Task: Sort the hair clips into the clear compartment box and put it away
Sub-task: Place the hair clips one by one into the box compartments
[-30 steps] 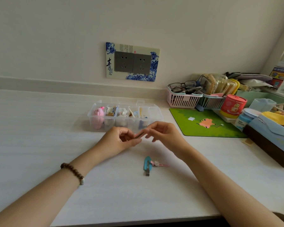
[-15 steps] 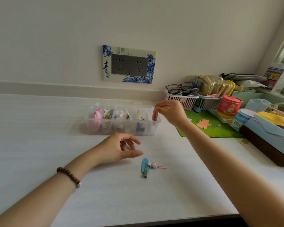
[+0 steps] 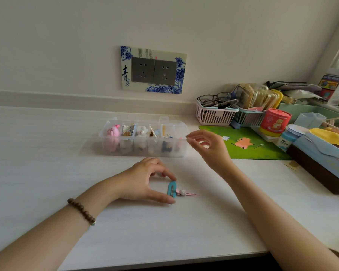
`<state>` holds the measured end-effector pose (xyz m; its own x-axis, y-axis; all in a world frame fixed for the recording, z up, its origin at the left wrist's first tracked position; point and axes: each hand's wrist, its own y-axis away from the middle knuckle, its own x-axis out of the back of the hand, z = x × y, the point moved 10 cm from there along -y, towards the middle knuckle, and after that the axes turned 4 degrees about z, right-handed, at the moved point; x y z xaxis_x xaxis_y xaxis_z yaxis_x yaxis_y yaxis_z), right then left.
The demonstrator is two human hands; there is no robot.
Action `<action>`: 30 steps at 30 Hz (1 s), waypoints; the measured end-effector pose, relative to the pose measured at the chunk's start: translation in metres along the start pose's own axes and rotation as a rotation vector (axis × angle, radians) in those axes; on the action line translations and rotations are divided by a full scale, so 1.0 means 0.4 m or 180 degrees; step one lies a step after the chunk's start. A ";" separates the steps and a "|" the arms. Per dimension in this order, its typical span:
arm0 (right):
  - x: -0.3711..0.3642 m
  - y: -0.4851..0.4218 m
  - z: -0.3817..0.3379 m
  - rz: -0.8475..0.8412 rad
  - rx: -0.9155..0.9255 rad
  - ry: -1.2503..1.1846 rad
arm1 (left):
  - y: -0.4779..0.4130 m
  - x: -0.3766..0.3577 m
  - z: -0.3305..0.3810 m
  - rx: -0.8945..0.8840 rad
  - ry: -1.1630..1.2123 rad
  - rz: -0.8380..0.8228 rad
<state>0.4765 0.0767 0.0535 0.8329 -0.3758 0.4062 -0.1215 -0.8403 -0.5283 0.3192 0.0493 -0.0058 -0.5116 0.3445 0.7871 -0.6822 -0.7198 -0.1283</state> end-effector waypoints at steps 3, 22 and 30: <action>-0.019 0.016 -0.003 -0.0181 -0.0009 -0.0159 | 0.004 0.023 -0.025 0.0149 0.0133 0.0179; -0.142 0.072 -0.042 -0.1072 -0.0372 -0.1025 | -0.007 0.123 -0.041 0.0325 0.1440 0.1545; -0.027 -0.044 -0.064 -0.0151 -0.0196 -0.0823 | -0.009 0.126 -0.044 0.0175 0.0821 0.1389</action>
<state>0.4559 0.0856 0.0773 0.9477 -0.2298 0.2213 -0.1051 -0.8798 -0.4636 0.2868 0.0798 0.0239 -0.8598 0.1374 0.4918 -0.3513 -0.8582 -0.3744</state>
